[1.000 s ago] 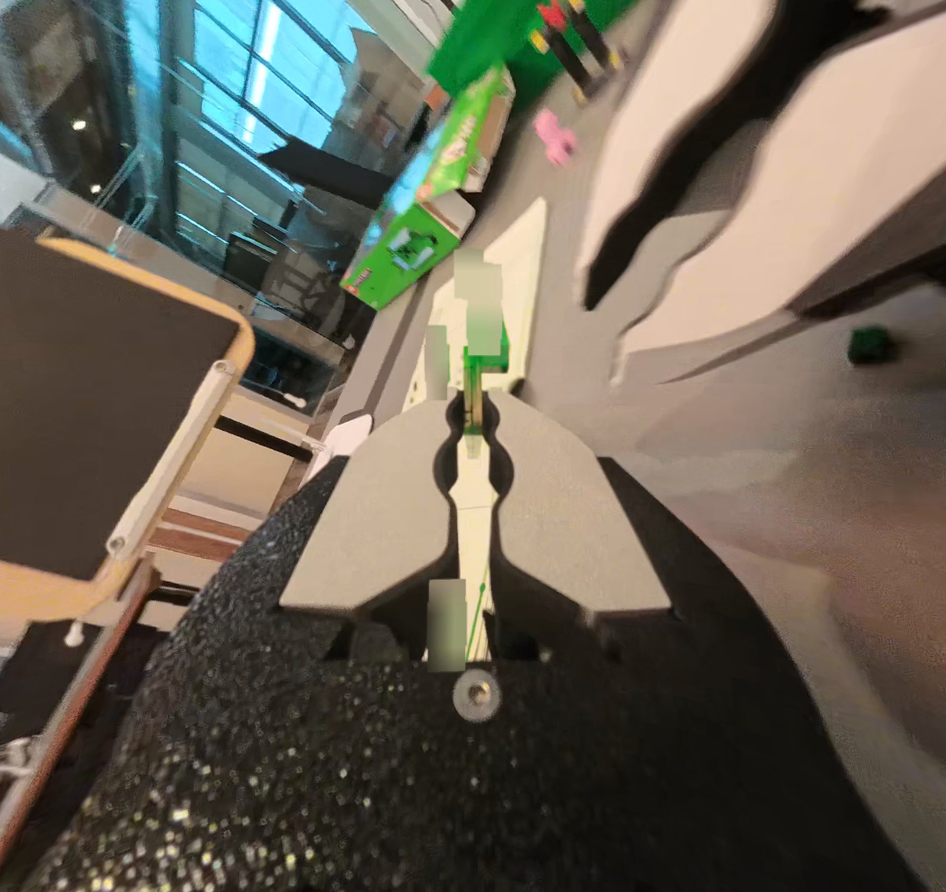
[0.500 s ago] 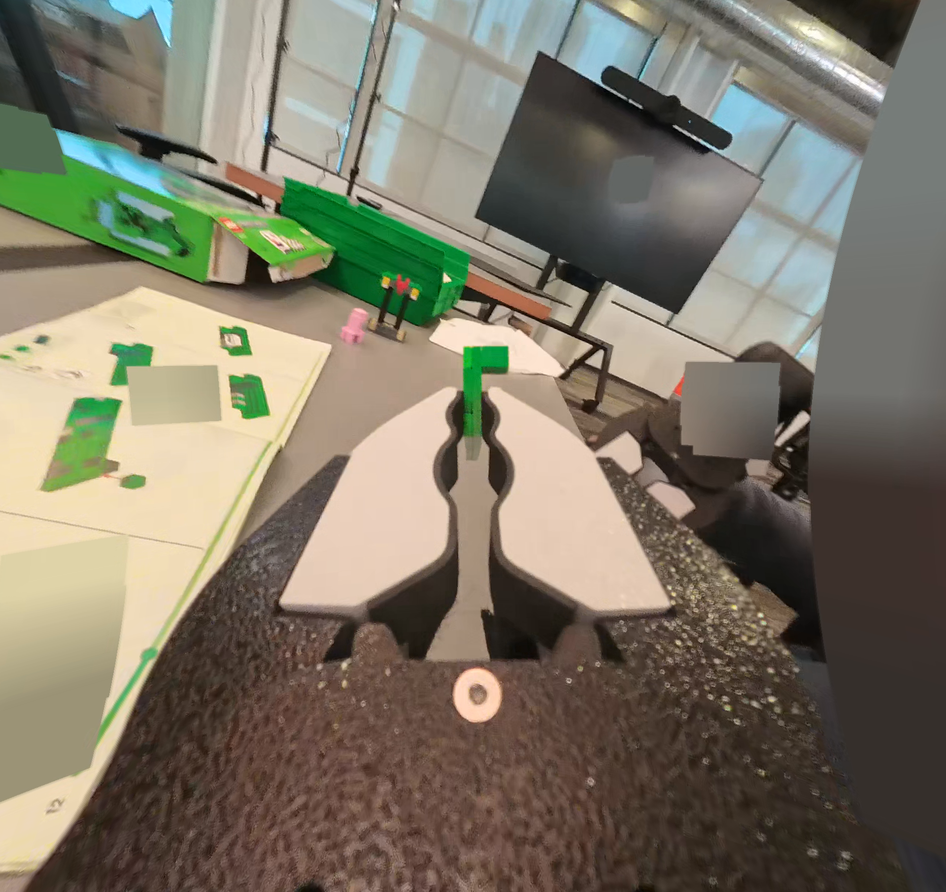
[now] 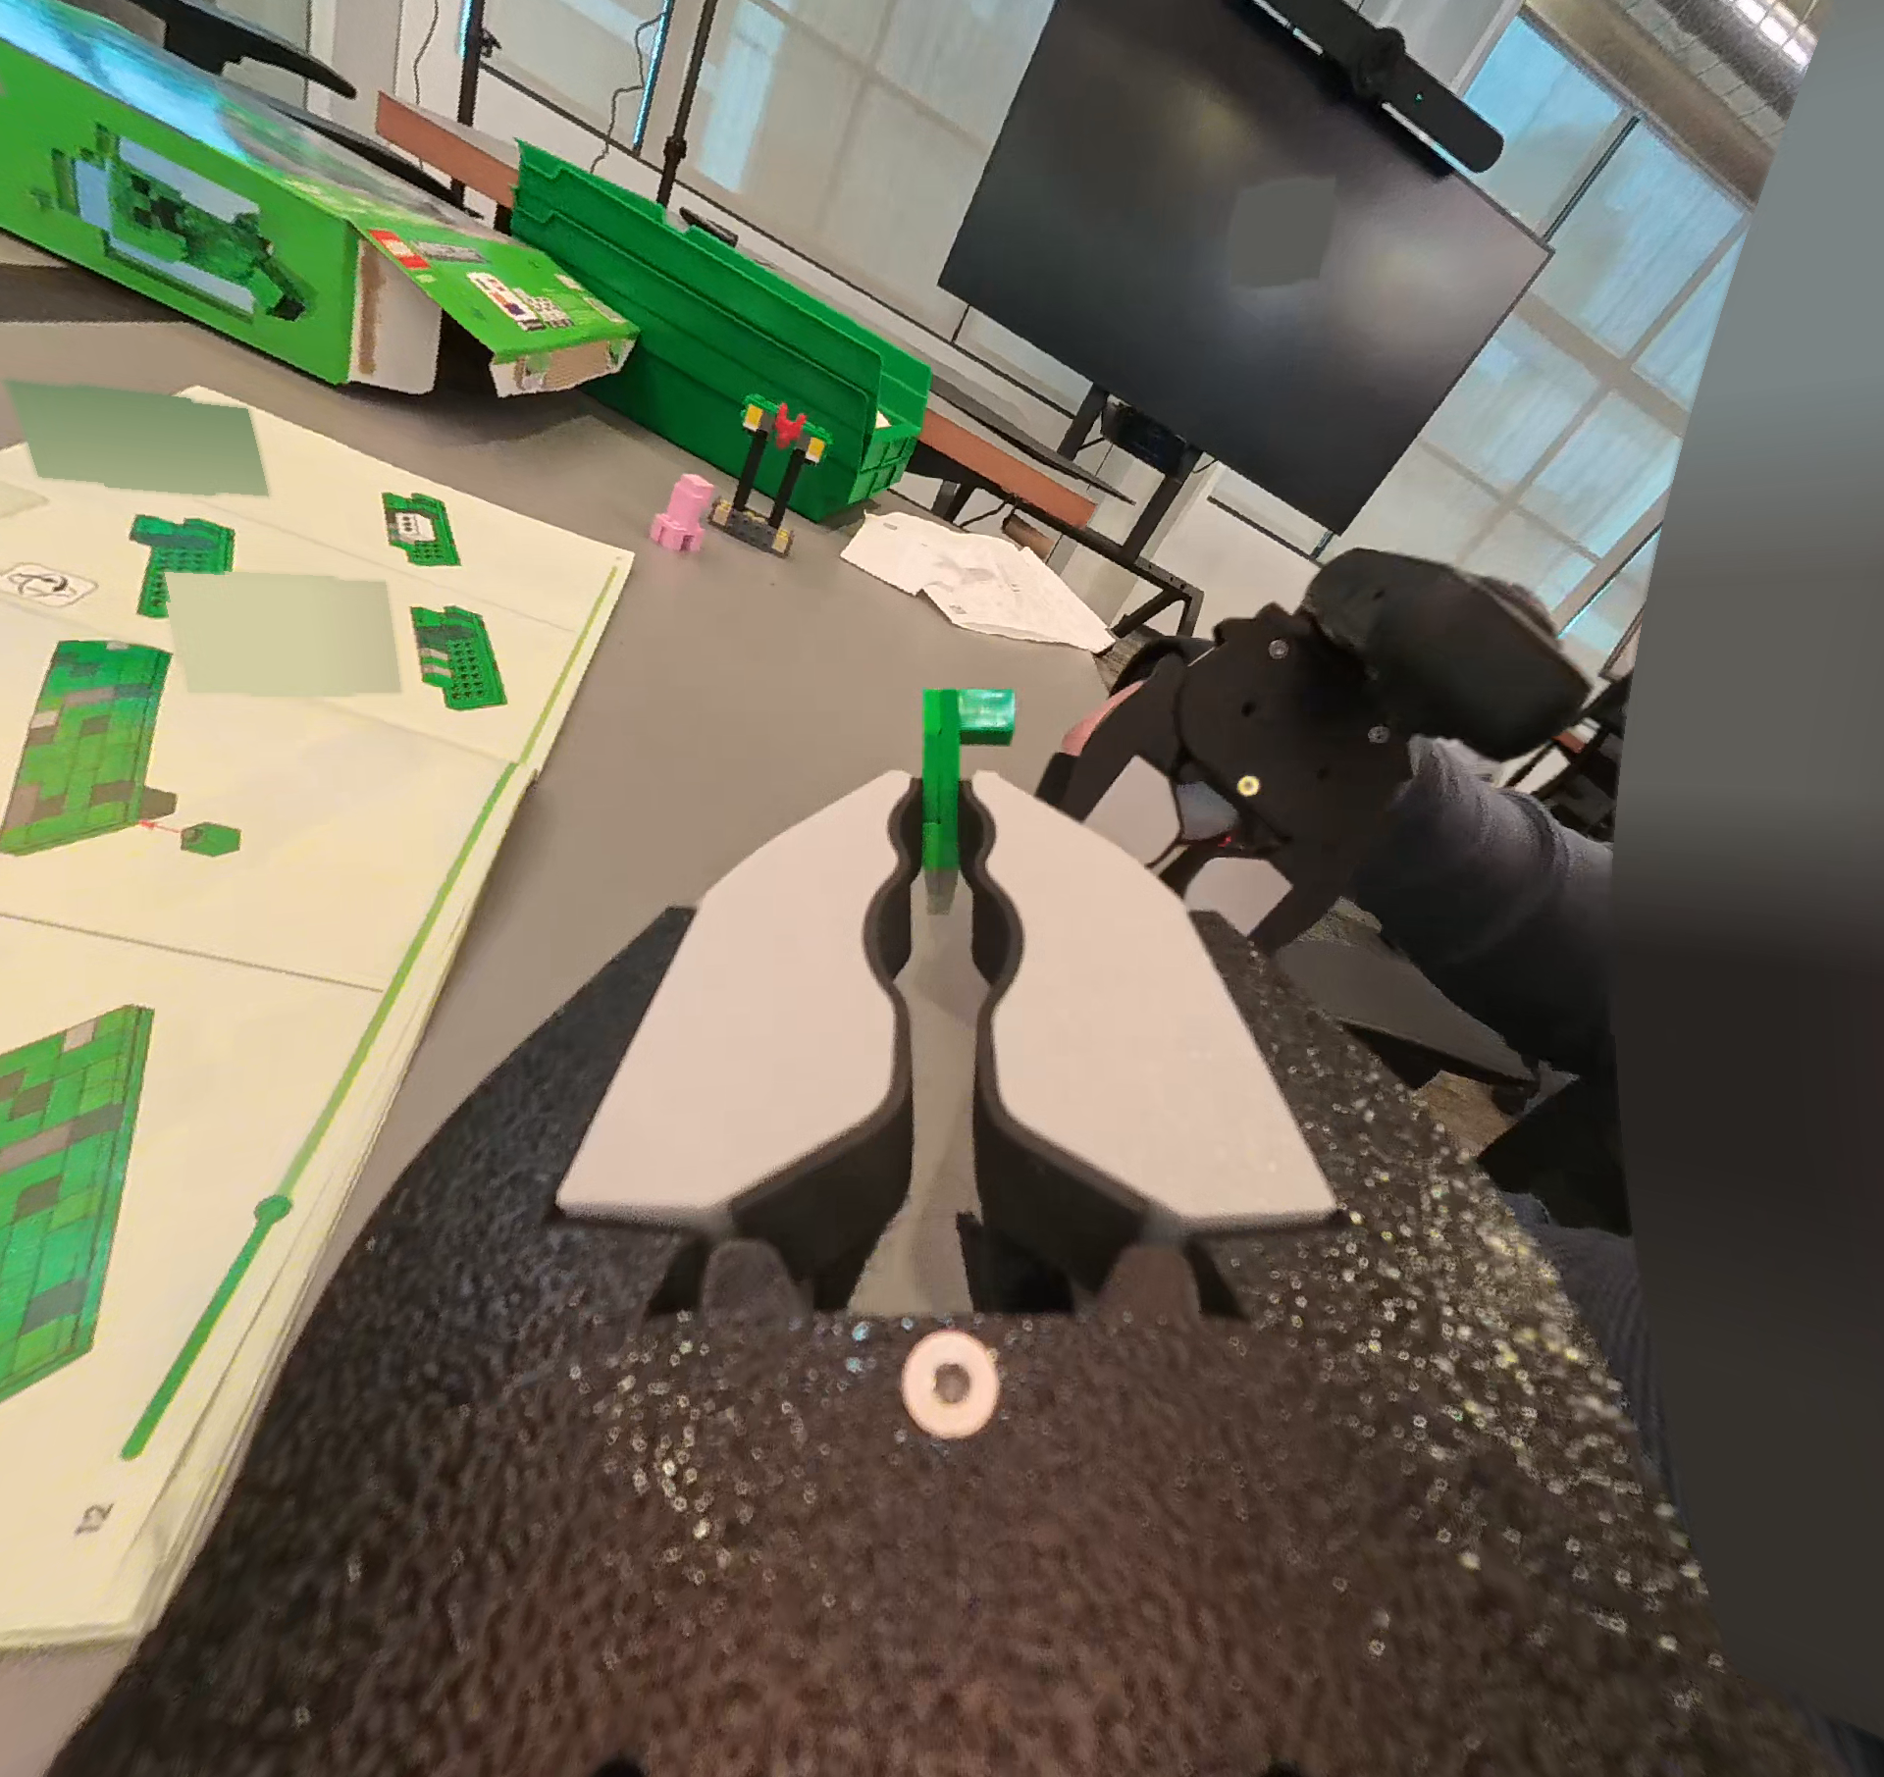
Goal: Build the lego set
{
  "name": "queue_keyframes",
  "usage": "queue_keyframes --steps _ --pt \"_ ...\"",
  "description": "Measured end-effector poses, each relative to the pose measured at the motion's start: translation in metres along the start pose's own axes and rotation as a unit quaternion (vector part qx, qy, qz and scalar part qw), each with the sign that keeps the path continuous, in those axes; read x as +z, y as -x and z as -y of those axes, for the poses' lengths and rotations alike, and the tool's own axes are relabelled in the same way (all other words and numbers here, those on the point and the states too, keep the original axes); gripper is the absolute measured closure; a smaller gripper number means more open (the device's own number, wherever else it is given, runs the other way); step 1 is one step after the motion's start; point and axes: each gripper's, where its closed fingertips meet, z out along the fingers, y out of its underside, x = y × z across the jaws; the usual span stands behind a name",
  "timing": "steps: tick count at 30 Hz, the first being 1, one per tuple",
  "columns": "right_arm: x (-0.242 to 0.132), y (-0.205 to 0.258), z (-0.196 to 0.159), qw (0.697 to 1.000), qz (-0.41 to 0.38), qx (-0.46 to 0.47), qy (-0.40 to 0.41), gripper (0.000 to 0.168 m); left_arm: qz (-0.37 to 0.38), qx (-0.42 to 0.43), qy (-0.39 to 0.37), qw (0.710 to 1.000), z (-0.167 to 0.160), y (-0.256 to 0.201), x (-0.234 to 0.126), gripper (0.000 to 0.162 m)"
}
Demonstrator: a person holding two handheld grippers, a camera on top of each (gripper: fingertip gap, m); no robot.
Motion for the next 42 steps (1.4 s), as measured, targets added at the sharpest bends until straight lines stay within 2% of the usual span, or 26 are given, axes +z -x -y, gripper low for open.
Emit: queue_keyframes --steps 5,8,14,20,25,26,30,32,36,38,41,42 --pt "-0.014 -0.009 0.025 0.983 -0.02 0.047 -0.174 0.161 0.031 -0.026 -0.006 0.999 0.001 0.013 -0.004 0.156" --pt "-0.02 -0.017 0.025 0.97 -0.025 0.094 -0.222 0.16 0.059 -0.04 0.03 0.997 -0.009 0.022 -0.005 0.156" --pt "-0.021 -0.031 0.007 0.977 -0.093 0.127 -0.145 0.161 0.063 -0.104 0.095 0.988 -0.028 0.027 -0.001 0.156" --pt "-0.032 -0.038 0.0 0.977 -0.136 0.138 -0.09 0.161 0.063 -0.222 0.064 0.971 -0.037 0.034 -0.003 0.156" --pt "-0.04 -0.042 0.001 0.978 -0.141 0.125 -0.086 0.161 0.072 -0.306 0.051 0.948 -0.048 0.035 -0.009 0.156" --pt "-0.041 -0.043 0.001 0.979 -0.142 0.121 -0.087 0.161 0.075 -0.321 0.047 0.943 -0.049 0.035 -0.01 0.152" --pt "-0.042 -0.049 -0.002 0.98 -0.145 0.103 -0.09 0.161 0.101 -0.347 0.03 0.932 -0.044 0.035 -0.014 0.109" --pt "-0.042 -0.051 -0.002 0.98 -0.142 0.095 -0.098 0.161 0.132 -0.34 0.028 0.931 -0.043 0.038 -0.019 0.093" --pt "-0.041 -0.056 -0.003 0.98 -0.135 0.08 -0.121 0.16 0.21 -0.302 0.003 0.93 -0.036 0.049 -0.041 0.083" --pt "-0.039 -0.058 -0.002 0.98 -0.128 0.071 -0.138 0.16 0.25 -0.276 0.014 0.928 -0.037 0.052 -0.049 0.075" --pt "-0.04 -0.058 0.007 0.972 -0.114 0.045 -0.199 0.16 0.287 -0.191 0.007 0.939 -0.027 0.049 -0.058 0.068" --pt "-0.043 -0.055 0.013 0.967 -0.101 0.037 -0.232 0.16 0.287 -0.143 -0.005 0.947 -0.018 0.043 -0.059 0.071"
